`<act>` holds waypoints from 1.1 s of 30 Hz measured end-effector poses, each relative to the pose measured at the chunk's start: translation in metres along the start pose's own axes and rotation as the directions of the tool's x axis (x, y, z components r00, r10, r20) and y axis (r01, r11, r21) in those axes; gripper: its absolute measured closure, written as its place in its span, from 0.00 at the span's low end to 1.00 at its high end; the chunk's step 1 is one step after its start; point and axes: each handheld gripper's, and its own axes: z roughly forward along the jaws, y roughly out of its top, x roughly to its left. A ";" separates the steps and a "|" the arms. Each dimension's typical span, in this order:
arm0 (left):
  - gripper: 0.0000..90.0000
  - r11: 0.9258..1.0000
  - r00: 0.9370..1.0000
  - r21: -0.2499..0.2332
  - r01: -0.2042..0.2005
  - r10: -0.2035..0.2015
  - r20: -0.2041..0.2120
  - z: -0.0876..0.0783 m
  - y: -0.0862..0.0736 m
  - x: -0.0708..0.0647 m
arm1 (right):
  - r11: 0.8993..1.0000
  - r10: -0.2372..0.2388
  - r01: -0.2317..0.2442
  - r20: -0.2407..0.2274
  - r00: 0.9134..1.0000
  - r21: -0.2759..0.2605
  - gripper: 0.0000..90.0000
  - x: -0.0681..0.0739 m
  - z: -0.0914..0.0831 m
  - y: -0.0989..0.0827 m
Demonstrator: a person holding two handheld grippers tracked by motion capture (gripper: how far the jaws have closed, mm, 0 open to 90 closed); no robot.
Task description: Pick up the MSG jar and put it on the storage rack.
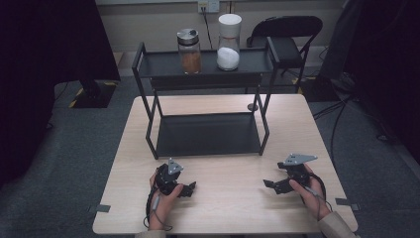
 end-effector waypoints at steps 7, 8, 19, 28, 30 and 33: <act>0.00 1.000 1.000 0.000 0.000 0.000 0.000 0.000 0.000 0.000 | 1.000 0.013 -0.013 0.006 1.000 0.001 0.01 -0.002 -0.005 -0.008; 0.00 1.000 1.000 0.000 0.000 0.000 0.000 0.000 0.000 0.000 | 1.000 0.012 -0.012 0.008 1.000 0.001 0.01 -0.002 -0.006 -0.008; 0.00 1.000 1.000 0.000 0.000 0.000 0.000 0.000 0.000 0.000 | 0.999 -0.041 0.040 0.039 0.998 0.027 0.01 0.006 -0.017 -0.015; 0.00 1.000 1.000 0.000 0.000 0.000 0.000 0.000 0.000 0.000 | 0.996 -0.052 0.049 0.041 0.998 0.077 0.00 0.006 -0.021 -0.017; 0.00 1.000 1.000 0.000 0.000 0.000 0.000 0.000 0.000 0.000 | 0.992 -0.091 0.086 0.051 0.995 0.094 0.00 0.009 -0.021 -0.015; 0.00 1.000 1.000 0.000 0.000 0.000 0.000 0.000 0.000 0.000 | 0.989 -0.107 0.100 0.060 0.992 0.104 0.00 0.012 -0.020 -0.014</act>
